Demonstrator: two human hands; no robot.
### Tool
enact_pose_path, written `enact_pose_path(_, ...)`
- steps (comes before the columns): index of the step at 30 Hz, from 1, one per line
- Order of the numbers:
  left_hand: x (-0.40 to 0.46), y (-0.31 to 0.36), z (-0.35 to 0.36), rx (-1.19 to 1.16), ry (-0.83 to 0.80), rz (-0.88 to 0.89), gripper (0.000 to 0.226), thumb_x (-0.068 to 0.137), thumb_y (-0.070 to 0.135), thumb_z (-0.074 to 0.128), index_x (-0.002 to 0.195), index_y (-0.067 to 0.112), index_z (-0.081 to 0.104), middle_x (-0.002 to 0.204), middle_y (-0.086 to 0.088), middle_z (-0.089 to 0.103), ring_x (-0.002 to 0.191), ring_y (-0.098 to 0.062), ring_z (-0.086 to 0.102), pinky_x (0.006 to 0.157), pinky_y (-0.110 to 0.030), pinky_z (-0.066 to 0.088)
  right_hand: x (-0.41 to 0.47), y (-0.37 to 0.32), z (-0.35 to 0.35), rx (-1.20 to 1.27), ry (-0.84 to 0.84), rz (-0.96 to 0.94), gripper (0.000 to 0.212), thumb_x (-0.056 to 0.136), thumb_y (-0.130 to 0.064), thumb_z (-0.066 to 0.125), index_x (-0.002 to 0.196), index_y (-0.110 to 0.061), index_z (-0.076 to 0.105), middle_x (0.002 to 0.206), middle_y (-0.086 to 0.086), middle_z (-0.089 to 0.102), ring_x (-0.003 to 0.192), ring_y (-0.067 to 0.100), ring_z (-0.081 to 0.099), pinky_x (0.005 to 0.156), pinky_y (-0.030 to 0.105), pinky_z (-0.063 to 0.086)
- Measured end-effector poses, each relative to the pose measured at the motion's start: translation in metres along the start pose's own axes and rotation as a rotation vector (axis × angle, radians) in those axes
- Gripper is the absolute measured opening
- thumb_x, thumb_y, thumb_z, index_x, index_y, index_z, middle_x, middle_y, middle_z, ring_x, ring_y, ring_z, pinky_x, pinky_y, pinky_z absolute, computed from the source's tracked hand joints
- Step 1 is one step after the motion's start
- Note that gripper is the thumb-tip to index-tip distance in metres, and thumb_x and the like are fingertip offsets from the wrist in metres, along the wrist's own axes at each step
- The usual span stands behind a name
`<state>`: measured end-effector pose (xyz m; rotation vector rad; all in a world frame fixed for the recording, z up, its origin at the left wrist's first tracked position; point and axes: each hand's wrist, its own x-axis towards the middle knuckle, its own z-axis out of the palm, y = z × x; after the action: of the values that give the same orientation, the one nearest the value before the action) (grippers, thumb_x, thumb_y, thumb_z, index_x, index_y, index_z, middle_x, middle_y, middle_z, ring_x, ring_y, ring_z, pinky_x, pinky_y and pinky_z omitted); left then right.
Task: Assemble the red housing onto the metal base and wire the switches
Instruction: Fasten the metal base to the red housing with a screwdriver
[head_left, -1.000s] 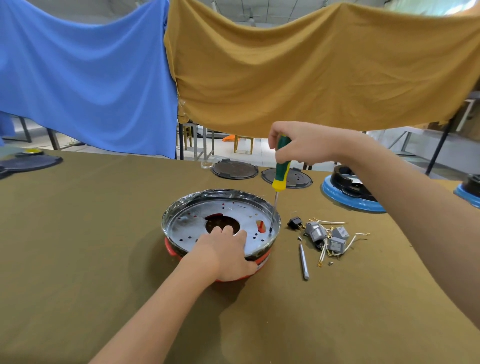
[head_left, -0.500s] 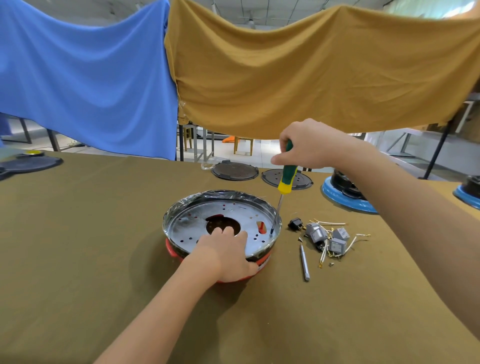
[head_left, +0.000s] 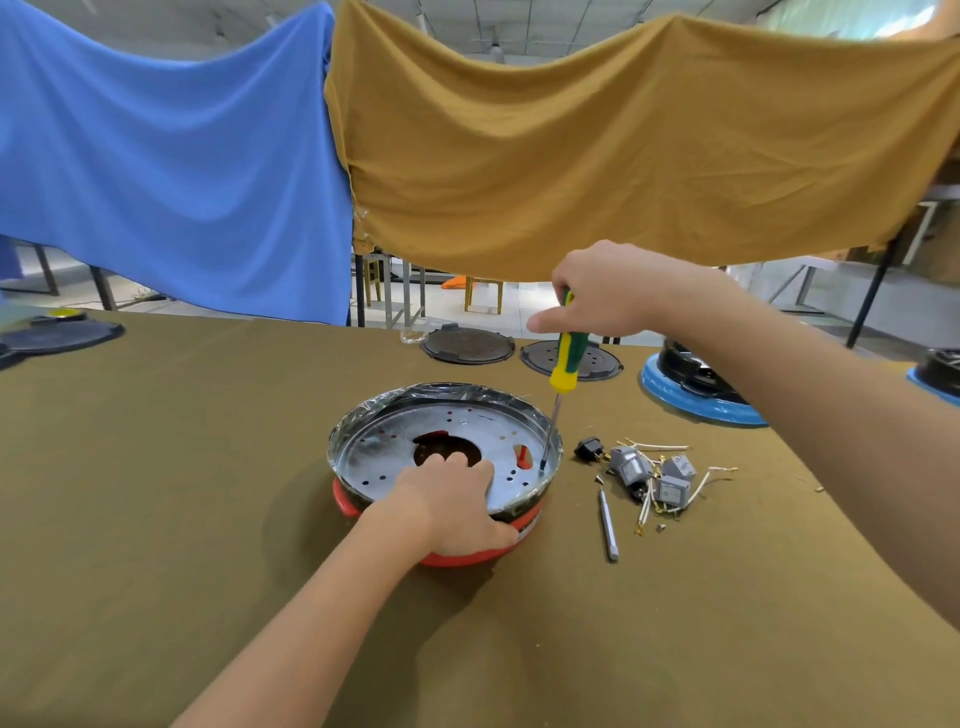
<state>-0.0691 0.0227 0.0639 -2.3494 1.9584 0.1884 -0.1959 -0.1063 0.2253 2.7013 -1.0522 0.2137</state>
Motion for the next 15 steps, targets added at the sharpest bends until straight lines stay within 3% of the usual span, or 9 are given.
enact_pose_path(3, 0.000, 0.001, 0.001, 0.006, 0.005, -0.004, 0.076, 0.085, 0.072, 0.043, 0.143, 0.024, 0.034, 0.134, -0.007, 0.045, 0.122, -0.029, 0.043, 0.096, -0.043, 0.043, -0.002, 0.005, -0.003, 0.207, -0.145, -0.040, 0.021, 0.093, -0.035, 0.058, 0.103, -0.017, 0.054, 0.096, 0.008, 0.058, 0.067, 0.020, 0.054, 0.056, 0.031, 0.047)
enact_pose_path(5, 0.000, 0.001, 0.003, 0.019, 0.006, -0.007, 0.076, 0.086, 0.071, 0.043, 0.144, 0.024, 0.033, 0.133, -0.007, 0.045, 0.122, -0.029, 0.042, 0.097, -0.043, 0.043, -0.006, 0.009, -0.006, 0.315, -0.152, -0.078, 0.014, 0.091, -0.026, 0.064, 0.097, -0.023, 0.052, 0.097, 0.009, 0.060, 0.066, 0.018, 0.051, 0.056, 0.030, 0.045)
enact_pose_path(8, 0.000, 0.002, 0.004, 0.024, 0.023, -0.003, 0.075, 0.087, 0.070, 0.043, 0.143, 0.022, 0.034, 0.131, -0.008, 0.045, 0.120, -0.029, 0.042, 0.097, -0.044, 0.043, -0.005, 0.007, -0.004, 0.134, -0.049, -0.072, 0.023, 0.088, -0.043, 0.068, 0.084, -0.024, 0.056, 0.081, 0.002, 0.061, 0.064, 0.015, 0.051, 0.056, 0.028, 0.041)
enact_pose_path(11, -0.001, 0.003, 0.005, 0.025, 0.027, -0.006, 0.072, 0.087, 0.069, 0.043, 0.140, 0.021, 0.037, 0.127, -0.008, 0.046, 0.117, -0.029, 0.043, 0.096, -0.044, 0.044, -0.003, -0.002, 0.001, 0.016, 0.034, 0.002, 0.040, 0.088, -0.051, 0.063, 0.080, -0.012, 0.060, 0.067, 0.002, 0.057, 0.059, 0.019, 0.051, 0.056, 0.031, 0.043)
enact_pose_path(13, -0.002, 0.004, 0.005, 0.022, 0.035, -0.010, 0.068, 0.087, 0.068, 0.044, 0.135, 0.020, 0.040, 0.125, -0.008, 0.046, 0.115, -0.029, 0.043, 0.094, -0.044, 0.045, -0.002, -0.004, 0.001, 0.014, 0.013, 0.015, 0.039, 0.092, -0.049, 0.058, 0.085, -0.011, 0.058, 0.071, 0.004, 0.057, 0.060, 0.021, 0.051, 0.055, 0.031, 0.042)
enact_pose_path(15, -0.003, 0.004, 0.005, 0.011, 0.045, -0.012, 0.066, 0.087, 0.067, 0.045, 0.131, 0.019, 0.042, 0.124, -0.009, 0.047, 0.115, -0.029, 0.044, 0.093, -0.044, 0.045, -0.003, -0.002, -0.004, 0.156, -0.109, -0.011, 0.023, 0.093, -0.036, 0.056, 0.099, -0.014, 0.054, 0.084, 0.006, 0.058, 0.062, 0.020, 0.050, 0.053, 0.031, 0.043)
